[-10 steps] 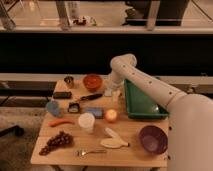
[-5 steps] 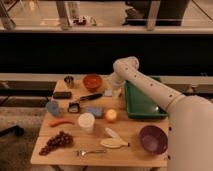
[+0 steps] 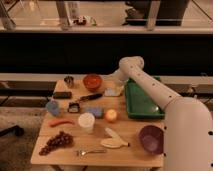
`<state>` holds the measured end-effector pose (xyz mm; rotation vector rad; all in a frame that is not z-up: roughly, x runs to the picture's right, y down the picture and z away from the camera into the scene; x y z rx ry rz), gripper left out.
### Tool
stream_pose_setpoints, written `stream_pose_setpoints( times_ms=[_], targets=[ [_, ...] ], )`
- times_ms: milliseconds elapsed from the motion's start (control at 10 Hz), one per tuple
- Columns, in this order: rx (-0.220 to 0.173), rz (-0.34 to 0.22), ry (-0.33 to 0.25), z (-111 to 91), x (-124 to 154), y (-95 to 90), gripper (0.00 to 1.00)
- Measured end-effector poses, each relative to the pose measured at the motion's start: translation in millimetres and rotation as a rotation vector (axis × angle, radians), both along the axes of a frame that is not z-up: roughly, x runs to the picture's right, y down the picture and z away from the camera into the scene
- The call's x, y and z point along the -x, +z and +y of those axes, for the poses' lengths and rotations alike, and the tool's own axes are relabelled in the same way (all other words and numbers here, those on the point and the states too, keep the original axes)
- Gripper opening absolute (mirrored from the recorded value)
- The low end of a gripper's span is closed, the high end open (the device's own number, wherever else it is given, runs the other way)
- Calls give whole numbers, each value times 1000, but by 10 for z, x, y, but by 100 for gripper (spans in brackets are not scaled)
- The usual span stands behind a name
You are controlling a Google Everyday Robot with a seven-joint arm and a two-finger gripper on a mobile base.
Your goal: Place towel in plastic cup
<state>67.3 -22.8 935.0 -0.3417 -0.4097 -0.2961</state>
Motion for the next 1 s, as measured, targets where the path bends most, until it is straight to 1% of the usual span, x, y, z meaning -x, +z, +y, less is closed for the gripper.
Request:
stream_pose_setpoints(
  times_ms=[100,300,500,600,700,1000],
  targets=[
    [22,4,11,90,-57,112,80],
    [50,2,22,196,-95,249,80],
    [57,4,24,231,-127,291,80],
    [48,2,19,239,-101,316,80],
    [30,-3,15,226,-43,320,80],
    [8,1,16,233,-10,351,80]
  ],
)
